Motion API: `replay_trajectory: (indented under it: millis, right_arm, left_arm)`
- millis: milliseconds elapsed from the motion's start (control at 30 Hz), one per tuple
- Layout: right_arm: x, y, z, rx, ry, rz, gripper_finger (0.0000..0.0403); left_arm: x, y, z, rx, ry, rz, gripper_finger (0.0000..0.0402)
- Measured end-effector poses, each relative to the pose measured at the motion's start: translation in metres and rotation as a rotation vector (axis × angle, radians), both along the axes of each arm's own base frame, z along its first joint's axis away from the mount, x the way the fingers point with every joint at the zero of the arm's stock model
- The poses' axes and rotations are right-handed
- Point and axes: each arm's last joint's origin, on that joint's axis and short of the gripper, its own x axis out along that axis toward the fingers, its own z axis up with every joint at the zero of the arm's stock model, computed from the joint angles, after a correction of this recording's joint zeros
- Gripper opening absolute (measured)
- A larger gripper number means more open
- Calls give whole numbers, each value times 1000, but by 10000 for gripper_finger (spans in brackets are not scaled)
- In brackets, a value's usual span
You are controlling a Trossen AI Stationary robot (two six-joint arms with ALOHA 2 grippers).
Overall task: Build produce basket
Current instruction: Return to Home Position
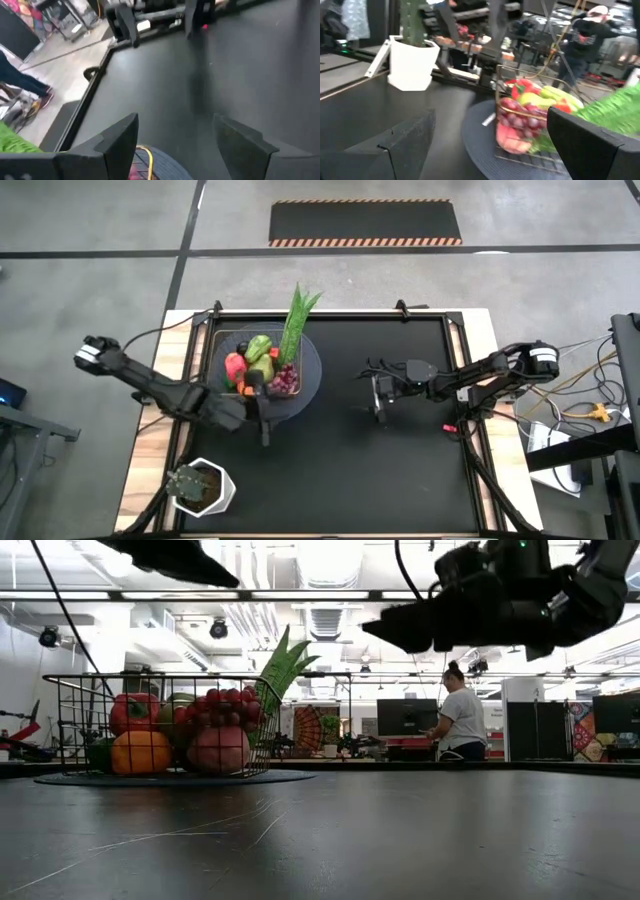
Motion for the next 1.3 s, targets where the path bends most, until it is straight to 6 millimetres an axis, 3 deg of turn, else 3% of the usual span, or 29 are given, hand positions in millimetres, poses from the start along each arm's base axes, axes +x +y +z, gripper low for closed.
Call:
replay_trajectory:
  millis: [300,600,900,1133,1300]
  right_arm:
    - [-21,-5,-6,16,-18,-23,364]
    - [-59,-2,2,-20,-100,-32,351]
    - [-94,1,5,-29,-197,-54,244]
    - [-116,4,2,-45,-262,-64,145]
    - [-120,4,4,-62,-271,-60,84]
  left_arm:
    - [-44,14,2,-36,-119,-17,176]
    - [-94,35,-21,-97,-309,-81,81]
    - [-124,47,-44,-78,-454,-115,5]
    - [-141,53,-55,-97,-546,-141,3]
    - [-139,51,-58,-79,-507,-197,3]
